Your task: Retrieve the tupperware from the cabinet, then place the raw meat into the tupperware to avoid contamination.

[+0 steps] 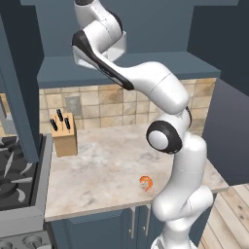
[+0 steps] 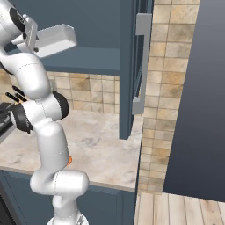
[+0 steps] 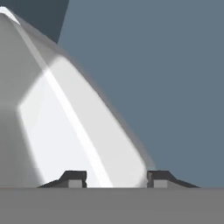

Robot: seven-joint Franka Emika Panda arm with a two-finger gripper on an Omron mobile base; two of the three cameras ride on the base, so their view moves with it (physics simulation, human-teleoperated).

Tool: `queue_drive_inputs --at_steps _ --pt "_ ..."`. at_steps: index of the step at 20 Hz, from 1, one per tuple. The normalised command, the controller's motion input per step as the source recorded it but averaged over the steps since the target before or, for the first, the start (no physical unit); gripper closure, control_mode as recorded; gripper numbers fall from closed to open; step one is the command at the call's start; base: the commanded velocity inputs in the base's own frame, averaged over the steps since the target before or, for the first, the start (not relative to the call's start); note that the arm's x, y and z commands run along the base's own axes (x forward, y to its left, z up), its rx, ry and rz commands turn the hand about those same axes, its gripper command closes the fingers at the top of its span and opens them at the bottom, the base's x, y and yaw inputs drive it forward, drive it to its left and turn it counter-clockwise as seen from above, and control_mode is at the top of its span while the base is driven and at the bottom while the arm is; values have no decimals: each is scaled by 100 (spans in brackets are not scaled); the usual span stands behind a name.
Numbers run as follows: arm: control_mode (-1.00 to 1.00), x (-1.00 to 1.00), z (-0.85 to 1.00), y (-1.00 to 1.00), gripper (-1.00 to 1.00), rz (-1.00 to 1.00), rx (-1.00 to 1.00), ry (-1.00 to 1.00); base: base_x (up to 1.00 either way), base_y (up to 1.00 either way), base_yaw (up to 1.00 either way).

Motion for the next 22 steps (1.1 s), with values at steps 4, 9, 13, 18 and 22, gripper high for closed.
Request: queue_drive_inputs --at_steps 4,9,13,18,22 --pt "-100 0 -31 21 100 0 0 10 0 0 0" --pt "-100 0 -26 22 100 0 0 3 0 0 0" --pt "-100 11 -14 28 100 0 -4 -9 0 0 0" --pt "-100 14 -15 13 100 0 -9 -19 0 0 0" --pt "-100 10 -6 7 100 -1 -7 -23 0 0 0"
